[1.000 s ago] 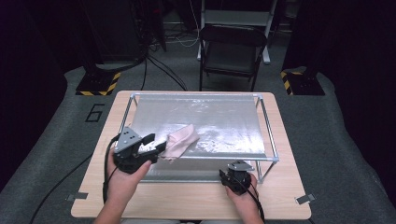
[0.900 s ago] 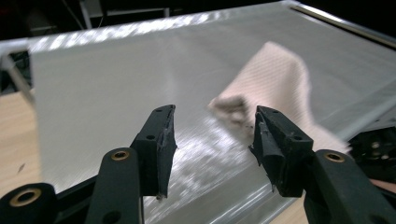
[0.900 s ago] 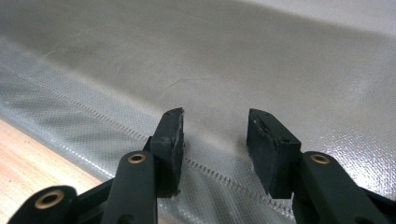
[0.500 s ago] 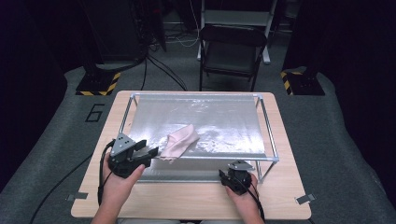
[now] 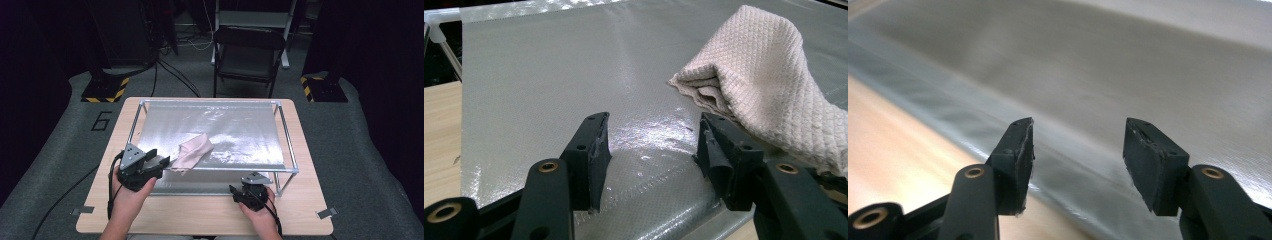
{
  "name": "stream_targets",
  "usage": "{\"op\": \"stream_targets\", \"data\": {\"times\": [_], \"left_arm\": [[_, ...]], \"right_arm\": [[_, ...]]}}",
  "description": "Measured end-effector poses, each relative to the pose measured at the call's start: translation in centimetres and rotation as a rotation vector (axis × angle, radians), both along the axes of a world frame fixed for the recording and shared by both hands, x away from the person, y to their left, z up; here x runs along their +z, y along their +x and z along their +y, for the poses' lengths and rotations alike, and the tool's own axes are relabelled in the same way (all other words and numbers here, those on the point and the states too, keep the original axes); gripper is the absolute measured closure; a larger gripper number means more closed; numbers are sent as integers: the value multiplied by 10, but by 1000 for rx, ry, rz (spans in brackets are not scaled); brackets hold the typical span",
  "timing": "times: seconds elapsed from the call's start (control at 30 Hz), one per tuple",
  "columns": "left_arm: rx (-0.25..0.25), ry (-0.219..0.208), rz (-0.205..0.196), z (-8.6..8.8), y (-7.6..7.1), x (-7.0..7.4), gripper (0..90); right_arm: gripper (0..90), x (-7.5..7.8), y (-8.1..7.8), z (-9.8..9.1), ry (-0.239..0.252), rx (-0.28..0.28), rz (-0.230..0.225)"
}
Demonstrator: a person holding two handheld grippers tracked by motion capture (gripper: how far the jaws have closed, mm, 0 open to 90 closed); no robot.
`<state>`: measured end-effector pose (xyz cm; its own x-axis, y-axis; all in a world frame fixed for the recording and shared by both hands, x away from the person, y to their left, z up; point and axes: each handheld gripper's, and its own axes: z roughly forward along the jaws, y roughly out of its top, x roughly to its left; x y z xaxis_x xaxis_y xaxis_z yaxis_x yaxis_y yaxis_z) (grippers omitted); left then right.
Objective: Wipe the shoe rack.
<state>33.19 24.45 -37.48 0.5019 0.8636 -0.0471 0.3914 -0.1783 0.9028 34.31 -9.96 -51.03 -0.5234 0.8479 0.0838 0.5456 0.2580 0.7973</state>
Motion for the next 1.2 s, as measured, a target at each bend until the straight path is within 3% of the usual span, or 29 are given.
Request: {"op": "stream_targets", "data": {"times": [0.17,0.2,0.27,0.5,0.57,0.7,0.77,0.8,0.97,1.07,1.2], "left_arm": [[-2,0,-7,0,1,-1,464],[-6,1,-7,1,2,-1,464],[-7,2,-9,0,2,-1,464],[-12,-8,-11,1,3,-2,464],[-16,-7,-8,1,4,-2,464],[-21,-5,-4,2,4,-1,464],[-23,-6,-3,2,4,-1,464],[-23,-6,-3,2,4,-1,464],[-28,-2,-2,2,5,-1,465],[-32,1,1,3,5,-1,464],[-41,8,9,3,6,0,465]], "right_arm": [[492,15,-18,5,44,53,-6],[500,19,-21,5,16,79,-20],[513,26,-29,8,57,107,-20],[523,62,-43,11,122,353,-22],[429,80,-48,14,163,416,-27],[397,110,-55,20,185,534,-92],[472,132,-58,24,176,587,-183],[512,146,-55,26,155,619,-212],[554,187,-28,41,55,655,-251],[577,200,-8,54,-2,661,-226],[601,206,21,70,-13,700,-201]]}}
